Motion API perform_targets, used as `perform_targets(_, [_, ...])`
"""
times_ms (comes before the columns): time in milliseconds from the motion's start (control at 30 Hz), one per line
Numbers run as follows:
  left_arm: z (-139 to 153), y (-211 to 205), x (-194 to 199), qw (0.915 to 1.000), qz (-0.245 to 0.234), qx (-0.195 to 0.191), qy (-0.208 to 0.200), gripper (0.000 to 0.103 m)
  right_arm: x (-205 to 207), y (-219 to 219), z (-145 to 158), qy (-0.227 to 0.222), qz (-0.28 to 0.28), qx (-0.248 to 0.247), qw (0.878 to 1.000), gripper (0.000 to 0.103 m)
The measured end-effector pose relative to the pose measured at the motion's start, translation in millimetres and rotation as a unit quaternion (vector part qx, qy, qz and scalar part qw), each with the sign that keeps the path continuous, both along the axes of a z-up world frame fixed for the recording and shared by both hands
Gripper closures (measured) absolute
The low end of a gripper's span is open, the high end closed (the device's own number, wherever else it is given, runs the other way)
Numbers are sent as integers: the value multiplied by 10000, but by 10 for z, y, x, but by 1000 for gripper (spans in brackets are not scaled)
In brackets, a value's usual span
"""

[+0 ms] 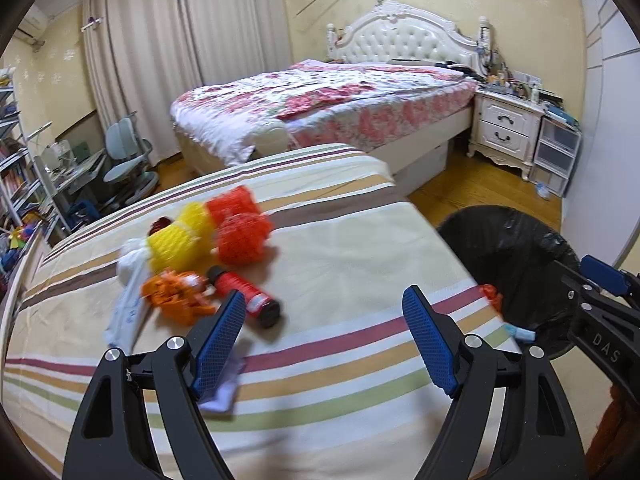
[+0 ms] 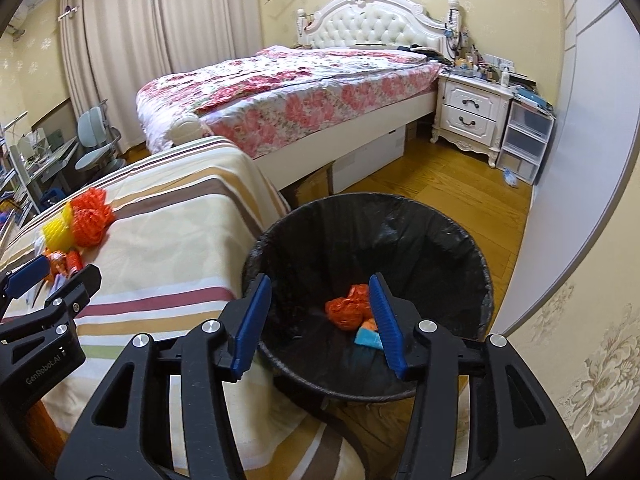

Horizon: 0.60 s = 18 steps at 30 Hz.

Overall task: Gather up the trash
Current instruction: 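Move the left tool to the lavender cloth and close on it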

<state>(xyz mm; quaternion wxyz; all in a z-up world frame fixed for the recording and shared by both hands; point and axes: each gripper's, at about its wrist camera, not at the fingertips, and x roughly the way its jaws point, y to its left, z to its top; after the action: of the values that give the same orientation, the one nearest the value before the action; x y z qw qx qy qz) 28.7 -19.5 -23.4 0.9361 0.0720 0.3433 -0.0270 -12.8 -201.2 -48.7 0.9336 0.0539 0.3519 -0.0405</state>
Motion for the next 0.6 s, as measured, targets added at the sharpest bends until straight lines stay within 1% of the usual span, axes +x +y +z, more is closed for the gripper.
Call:
perform_targets(133, [-48,254,-82,9997,244,63,10,25,-4,196,-1,15,212,-17,9998,50])
perform_targets(300, [-136,536,-75,9986,472,36,218,26,1,404,-15,73,466,9,9989,50])
perform_targets(367, [-186,615,-58,9981,504,-25,365,38,11,497,-33,111,575,2,9983,50])
perform_targets(400, [-210,650,-40,9976,516,-66,446,40,20,533,-34,124,611,-4,9981,50])
perform_targets(467, [-258,718,-11,9966,509,-201,612,49,45,625,-48,161,704,-23,9974,50])
perform_targets(500, [-274,740,-4,9961,494,-271,683,52,58,664,-51,177,758,-33,9970,50])
perform_targets(533, [-295,766,-6,9954,474,-340,754,57,61,702,-54,188,803,-45,9966,50])
perform_targets(567, [-310,782,-1,9950,453,-384,808,65,65,755,-57,202,861,-63,9961,50])
perform_targets(600, [-321,796,2,9946,418,-440,847,66,71,797,-58,210,913,-80,9956,50])
